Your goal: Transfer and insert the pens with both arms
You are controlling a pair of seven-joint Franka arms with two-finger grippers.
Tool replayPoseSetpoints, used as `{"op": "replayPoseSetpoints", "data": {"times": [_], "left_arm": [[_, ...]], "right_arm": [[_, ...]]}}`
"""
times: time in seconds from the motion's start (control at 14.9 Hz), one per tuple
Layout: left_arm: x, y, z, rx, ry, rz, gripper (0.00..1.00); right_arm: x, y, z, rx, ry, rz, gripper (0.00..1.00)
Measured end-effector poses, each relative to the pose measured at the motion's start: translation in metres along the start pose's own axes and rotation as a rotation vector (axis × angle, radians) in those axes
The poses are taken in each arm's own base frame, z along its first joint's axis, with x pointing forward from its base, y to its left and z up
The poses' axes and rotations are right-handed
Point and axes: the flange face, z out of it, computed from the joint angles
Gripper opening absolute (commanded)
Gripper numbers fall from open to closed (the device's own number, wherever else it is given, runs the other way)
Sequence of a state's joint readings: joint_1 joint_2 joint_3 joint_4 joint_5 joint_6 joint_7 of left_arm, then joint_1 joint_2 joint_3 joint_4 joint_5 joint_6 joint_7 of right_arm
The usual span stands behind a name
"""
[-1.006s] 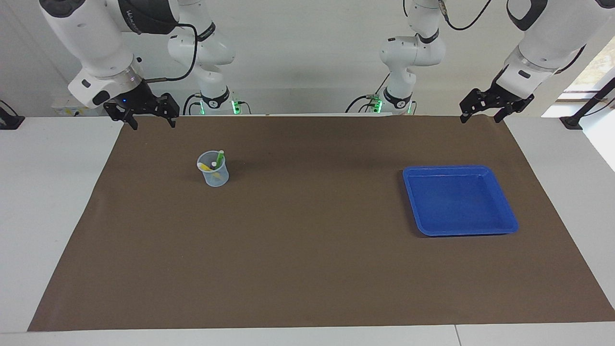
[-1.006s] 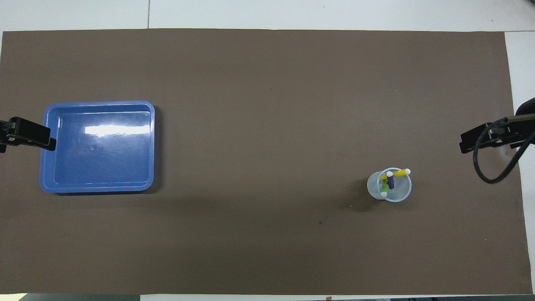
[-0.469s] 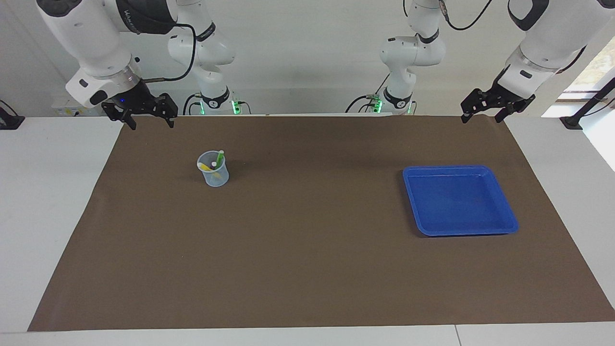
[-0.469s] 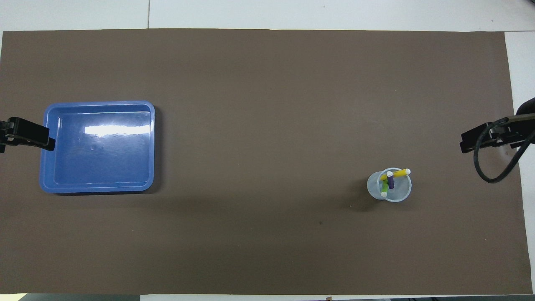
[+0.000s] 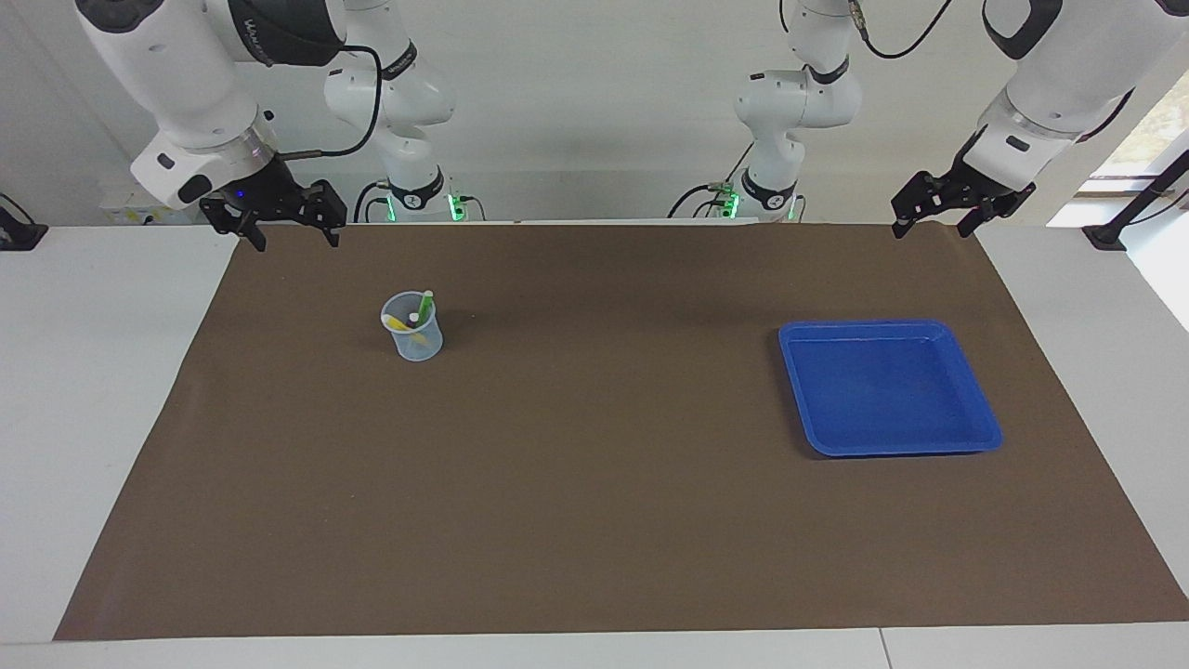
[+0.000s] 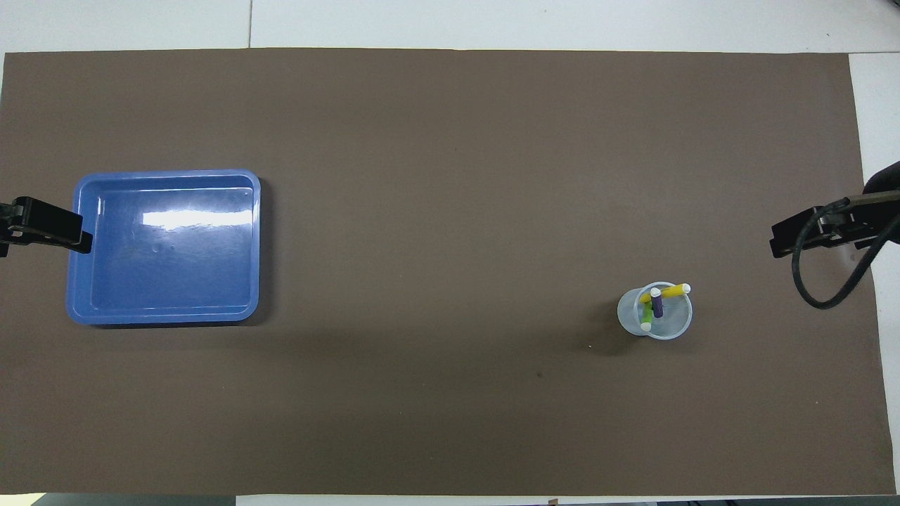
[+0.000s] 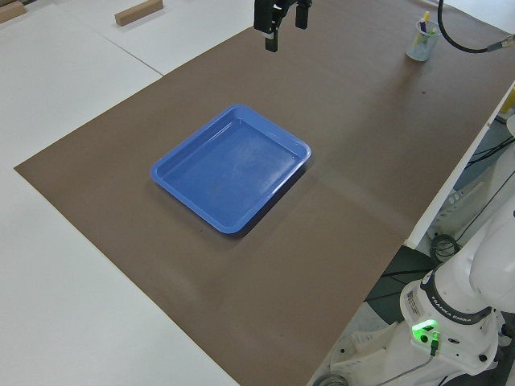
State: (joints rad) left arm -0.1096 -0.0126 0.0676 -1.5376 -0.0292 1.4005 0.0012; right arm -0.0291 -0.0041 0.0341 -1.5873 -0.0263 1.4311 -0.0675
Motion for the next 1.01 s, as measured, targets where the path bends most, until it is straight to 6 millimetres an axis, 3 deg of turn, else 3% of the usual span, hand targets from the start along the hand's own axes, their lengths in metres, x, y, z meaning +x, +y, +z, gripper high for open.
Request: {"op": "replayPoseSetpoints", "data": {"times": [1.01], "left_arm": [[0.0000, -0.0001, 0.0000, 0.000, 0.000, 0.000, 1.00]], "right_arm": [[-0.0015, 0.0039, -0.0077, 0.001, 0.021, 0.007, 1.00]]}}
